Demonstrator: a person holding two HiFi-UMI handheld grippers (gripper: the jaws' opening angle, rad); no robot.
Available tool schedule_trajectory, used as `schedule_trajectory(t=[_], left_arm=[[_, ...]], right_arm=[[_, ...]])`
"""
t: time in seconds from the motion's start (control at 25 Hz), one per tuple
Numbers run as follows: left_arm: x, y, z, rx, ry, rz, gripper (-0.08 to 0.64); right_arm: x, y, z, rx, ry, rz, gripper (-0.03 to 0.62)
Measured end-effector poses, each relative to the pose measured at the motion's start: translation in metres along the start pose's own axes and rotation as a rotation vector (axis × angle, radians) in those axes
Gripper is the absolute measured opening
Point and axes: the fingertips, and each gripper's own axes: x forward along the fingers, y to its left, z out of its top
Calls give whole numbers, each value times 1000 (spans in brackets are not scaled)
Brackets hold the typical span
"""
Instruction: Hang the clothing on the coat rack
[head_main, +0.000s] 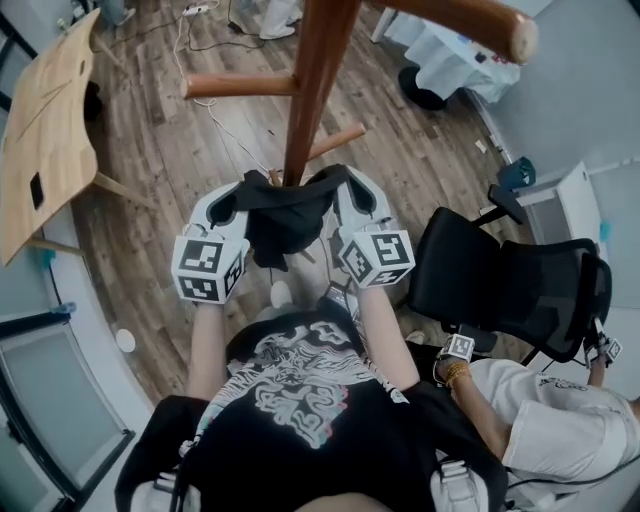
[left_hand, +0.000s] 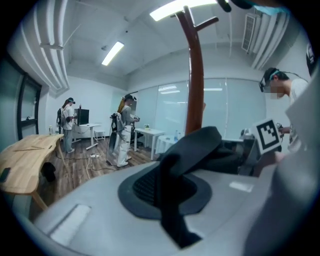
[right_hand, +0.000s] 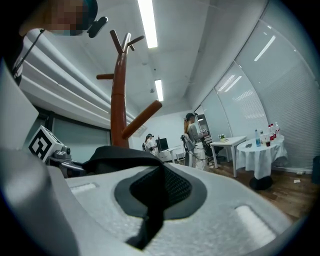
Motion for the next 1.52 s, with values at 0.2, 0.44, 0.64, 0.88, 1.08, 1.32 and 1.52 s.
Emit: schedule_trajectory(t=[0.2,0.44,0.64,0.88,1.08,1.32,1.52], left_arm=[[18,-5,-7,26,43,-29,9],[31,-13,-21,70,115,-57,9],[37,-17,-38,64,149,-85,9],[43,-22,-46,67,166,-92,9],[43,-23,-51,56,171,-89,11],[41,-26,-51,47,153,-60,15],[39,-29,-52,49,146,-48,15]], right_arm=[[8,-7,-13,-6,34,2,2],[14,-8,-34,1,76,9,2],[17,-2,-56,-57,126,14,2],[13,-2,-67,-59,151,19,2],[9,0,-73,-51,161,19,2],[-1,-4,-68,-20,133,7,3],[-9,-7,-72,-9,150,3,5]])
